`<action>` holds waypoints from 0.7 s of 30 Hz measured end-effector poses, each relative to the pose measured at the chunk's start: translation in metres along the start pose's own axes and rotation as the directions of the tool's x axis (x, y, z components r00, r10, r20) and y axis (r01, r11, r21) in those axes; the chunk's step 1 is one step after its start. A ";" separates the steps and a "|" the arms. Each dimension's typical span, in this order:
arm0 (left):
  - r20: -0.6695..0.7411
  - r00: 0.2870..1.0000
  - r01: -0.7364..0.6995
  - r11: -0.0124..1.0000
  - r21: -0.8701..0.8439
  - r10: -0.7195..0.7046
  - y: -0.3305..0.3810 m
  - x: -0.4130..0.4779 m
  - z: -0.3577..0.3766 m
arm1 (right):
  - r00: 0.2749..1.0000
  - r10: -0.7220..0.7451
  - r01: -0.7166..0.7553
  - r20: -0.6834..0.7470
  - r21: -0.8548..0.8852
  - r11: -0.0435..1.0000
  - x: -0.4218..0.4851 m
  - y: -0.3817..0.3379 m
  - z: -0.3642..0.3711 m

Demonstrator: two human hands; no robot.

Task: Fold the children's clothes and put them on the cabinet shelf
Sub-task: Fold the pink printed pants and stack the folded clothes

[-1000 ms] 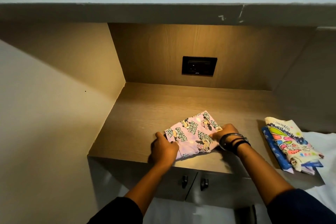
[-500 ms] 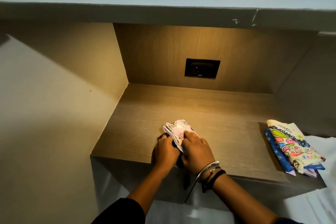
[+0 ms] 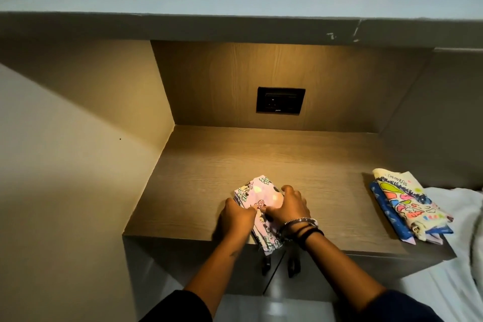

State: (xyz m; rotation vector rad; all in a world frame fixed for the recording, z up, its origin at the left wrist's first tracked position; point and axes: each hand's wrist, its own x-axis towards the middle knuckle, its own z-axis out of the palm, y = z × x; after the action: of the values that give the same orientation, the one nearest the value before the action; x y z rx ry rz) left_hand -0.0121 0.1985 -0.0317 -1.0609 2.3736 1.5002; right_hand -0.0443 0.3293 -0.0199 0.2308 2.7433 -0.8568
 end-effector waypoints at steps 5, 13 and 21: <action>0.179 0.984 0.057 0.980 -0.191 -0.022 0.019 -0.015 0.011 | 0.950 0.208 -0.294 0.233 0.445 0.846 0.012 0.006 -0.022; 0.627 0.746 0.101 0.891 -0.442 0.226 0.090 -0.082 0.075 | 0.984 0.041 -0.157 0.174 0.734 0.661 -0.025 0.096 -0.155; 0.648 0.750 0.240 0.857 -0.456 0.135 0.168 -0.147 0.212 | 0.998 0.063 -0.063 0.023 0.667 0.742 0.024 0.207 -0.254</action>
State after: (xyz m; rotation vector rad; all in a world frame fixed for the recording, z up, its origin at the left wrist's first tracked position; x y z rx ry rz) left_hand -0.0596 0.4896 0.0555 -0.4931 1.4611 2.1082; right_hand -0.0703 0.6459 0.0641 0.4493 2.2823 -1.7958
